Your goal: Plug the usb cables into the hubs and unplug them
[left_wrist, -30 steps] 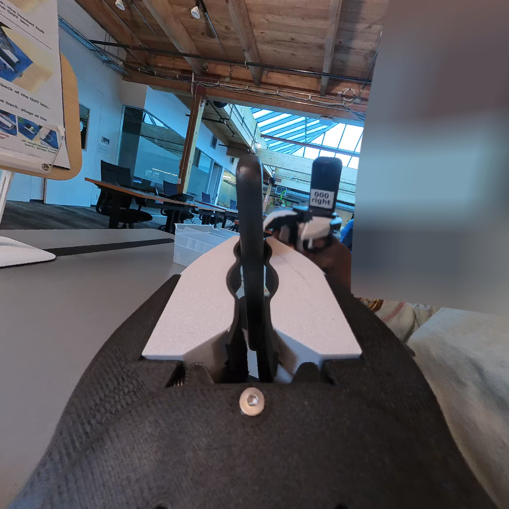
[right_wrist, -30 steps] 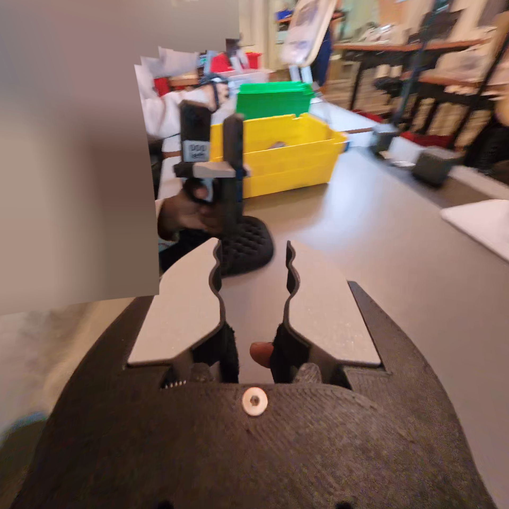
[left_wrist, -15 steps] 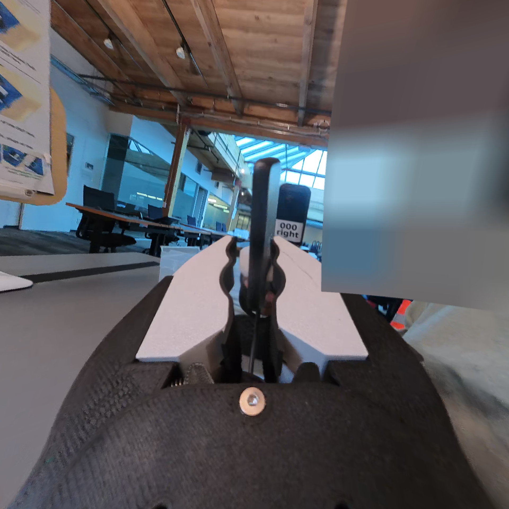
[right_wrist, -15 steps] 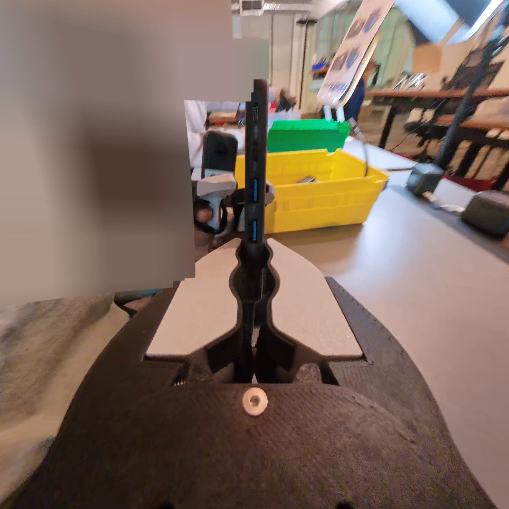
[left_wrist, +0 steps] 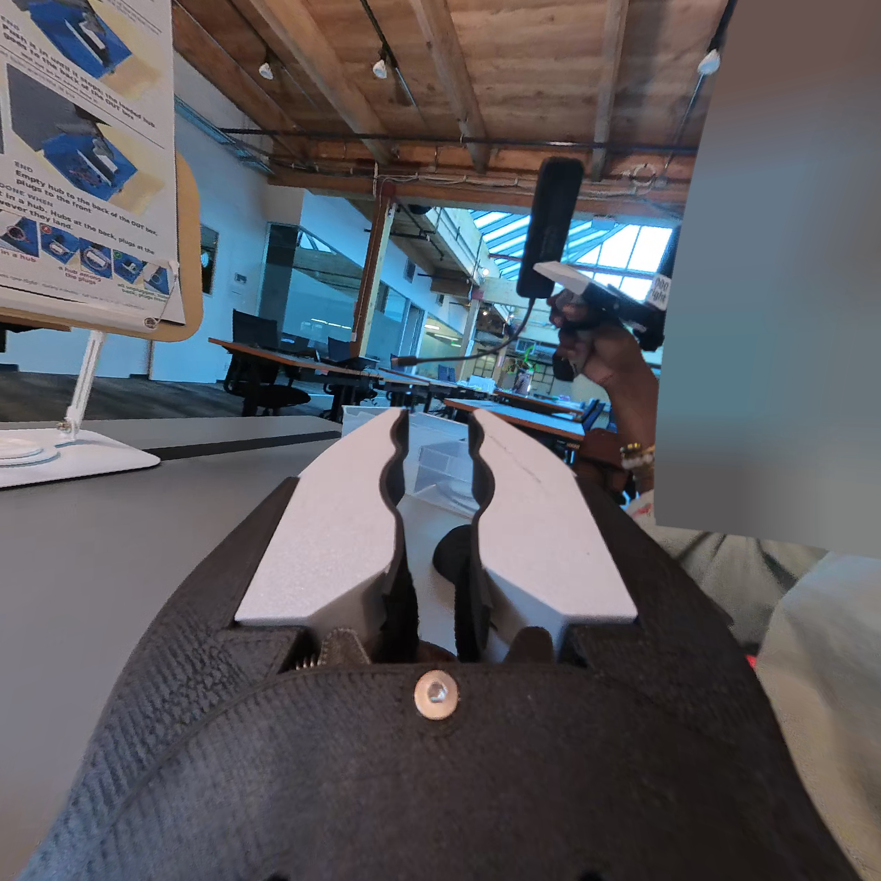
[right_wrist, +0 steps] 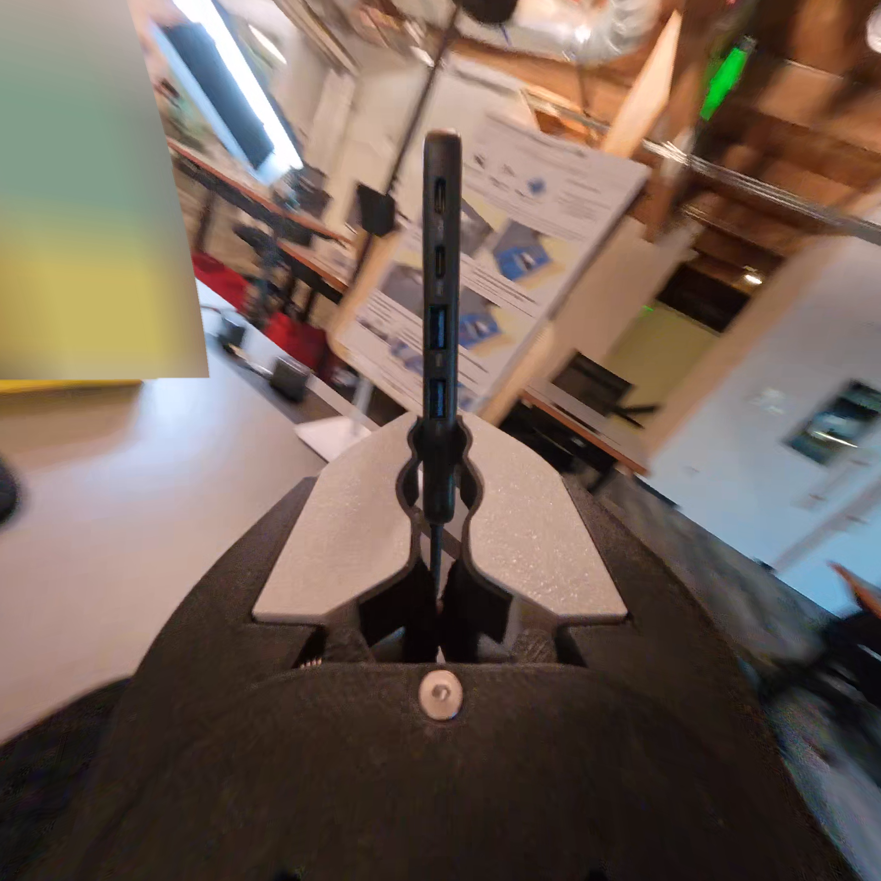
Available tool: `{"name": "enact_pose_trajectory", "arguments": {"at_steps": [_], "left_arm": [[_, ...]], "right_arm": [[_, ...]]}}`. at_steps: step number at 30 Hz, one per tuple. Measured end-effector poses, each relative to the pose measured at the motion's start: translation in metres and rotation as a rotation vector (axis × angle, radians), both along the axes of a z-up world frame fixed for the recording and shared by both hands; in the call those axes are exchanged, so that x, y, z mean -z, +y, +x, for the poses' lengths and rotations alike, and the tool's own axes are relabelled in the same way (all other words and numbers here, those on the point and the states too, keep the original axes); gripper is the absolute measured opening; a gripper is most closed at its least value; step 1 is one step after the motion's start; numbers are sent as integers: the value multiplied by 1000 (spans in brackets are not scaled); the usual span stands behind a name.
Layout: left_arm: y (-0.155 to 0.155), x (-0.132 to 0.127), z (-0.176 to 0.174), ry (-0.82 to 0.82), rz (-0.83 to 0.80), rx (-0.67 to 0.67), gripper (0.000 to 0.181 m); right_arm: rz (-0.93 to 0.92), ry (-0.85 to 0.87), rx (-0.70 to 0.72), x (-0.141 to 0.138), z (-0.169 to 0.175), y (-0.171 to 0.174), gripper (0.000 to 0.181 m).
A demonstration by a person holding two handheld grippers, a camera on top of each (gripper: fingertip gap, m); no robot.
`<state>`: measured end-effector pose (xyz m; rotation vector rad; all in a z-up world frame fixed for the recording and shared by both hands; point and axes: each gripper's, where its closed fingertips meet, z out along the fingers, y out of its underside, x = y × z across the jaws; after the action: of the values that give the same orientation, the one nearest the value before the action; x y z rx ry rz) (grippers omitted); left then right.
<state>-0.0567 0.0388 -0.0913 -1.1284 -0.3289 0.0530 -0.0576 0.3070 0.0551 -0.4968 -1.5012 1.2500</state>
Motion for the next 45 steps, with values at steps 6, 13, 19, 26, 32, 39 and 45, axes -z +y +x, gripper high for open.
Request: {"name": "enact_pose_trajectory", "arguments": {"at_steps": [6, 13, 19, 26, 32, 39, 45], "left_arm": [[4, 5, -2, 18, -51, -32, 24], [5, 9, -5, 13, -74, -44, 24], [6, 13, -8, 12, -97, -55, 23], [4, 14, -8, 10, -99, -63, 23], [5, 14, -7, 15, -102, -65, 23], [6, 15, -7, 27, -121, -72, 23], [8, 17, -6, 34, -136, -77, 23]], "right_arm": [[188, -118, 377, 29, -55, 114, 12], [855, -469, 306, 158, -110, 167, 12], [1101, -749, 223, 231, -123, 188, 12], [889, -872, 190, 241, -121, 175, 34], [670, -779, 184, 201, -111, 155, 34], [324, -580, 80, 138, -82, 73, 35], [-51, -300, -392, 99, 3, -81, 37]]}}
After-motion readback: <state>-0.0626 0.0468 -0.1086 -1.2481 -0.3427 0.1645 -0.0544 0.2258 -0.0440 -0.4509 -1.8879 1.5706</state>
